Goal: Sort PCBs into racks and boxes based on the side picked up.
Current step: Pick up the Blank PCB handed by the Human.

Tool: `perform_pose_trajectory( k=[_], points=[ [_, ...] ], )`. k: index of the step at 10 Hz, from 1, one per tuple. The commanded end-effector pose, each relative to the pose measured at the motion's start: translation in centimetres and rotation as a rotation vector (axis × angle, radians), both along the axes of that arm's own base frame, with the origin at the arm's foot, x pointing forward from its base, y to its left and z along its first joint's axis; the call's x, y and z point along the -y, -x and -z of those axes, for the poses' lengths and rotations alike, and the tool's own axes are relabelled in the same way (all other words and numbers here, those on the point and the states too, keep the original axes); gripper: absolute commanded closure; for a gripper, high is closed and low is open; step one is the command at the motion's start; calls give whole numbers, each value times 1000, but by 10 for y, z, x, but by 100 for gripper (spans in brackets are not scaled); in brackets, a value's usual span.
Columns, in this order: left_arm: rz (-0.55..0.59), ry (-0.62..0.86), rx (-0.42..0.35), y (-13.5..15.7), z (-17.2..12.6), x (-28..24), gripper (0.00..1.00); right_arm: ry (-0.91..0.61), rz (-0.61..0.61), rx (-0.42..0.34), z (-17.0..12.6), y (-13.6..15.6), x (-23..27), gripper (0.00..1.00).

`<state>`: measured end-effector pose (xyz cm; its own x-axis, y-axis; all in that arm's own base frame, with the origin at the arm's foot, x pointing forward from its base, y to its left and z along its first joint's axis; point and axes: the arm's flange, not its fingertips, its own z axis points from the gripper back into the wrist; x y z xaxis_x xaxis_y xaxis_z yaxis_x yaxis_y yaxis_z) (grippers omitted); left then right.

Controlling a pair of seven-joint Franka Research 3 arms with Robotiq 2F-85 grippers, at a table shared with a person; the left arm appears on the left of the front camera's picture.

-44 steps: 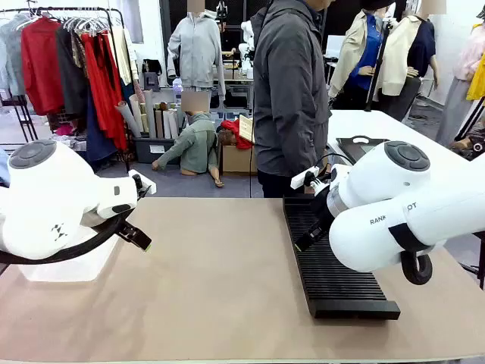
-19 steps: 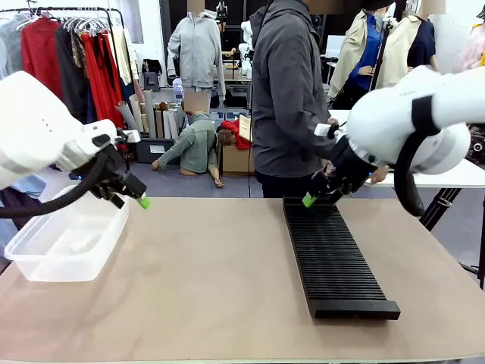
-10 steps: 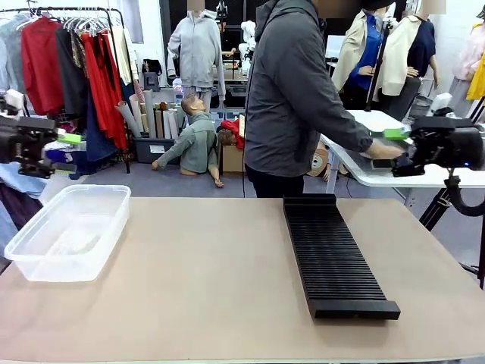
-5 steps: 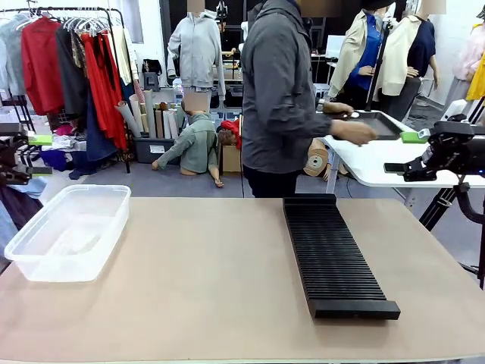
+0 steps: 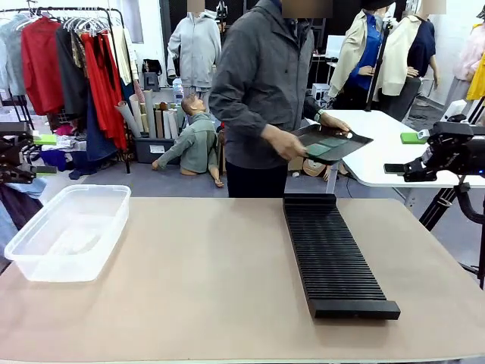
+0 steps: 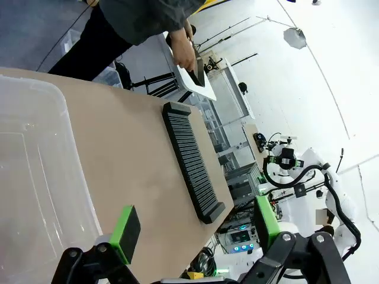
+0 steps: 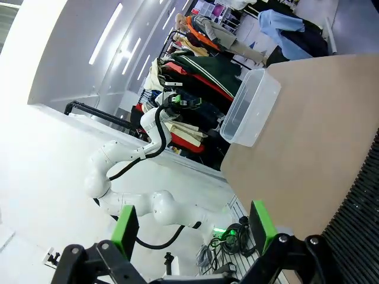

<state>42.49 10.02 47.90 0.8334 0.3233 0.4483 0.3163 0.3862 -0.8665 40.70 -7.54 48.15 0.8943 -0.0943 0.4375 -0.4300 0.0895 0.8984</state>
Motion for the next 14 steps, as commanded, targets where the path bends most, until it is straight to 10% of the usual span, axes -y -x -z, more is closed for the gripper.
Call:
perform_pose_trajectory(
  k=[1, 14],
  points=[
    [1, -3, -6, 0, -2, -3, 0, -12, -4, 7, -2, 1, 0, 0],
    [1, -3, -6, 0, -2, -3, 0, -12, -4, 7, -2, 1, 0, 0]
  ],
)
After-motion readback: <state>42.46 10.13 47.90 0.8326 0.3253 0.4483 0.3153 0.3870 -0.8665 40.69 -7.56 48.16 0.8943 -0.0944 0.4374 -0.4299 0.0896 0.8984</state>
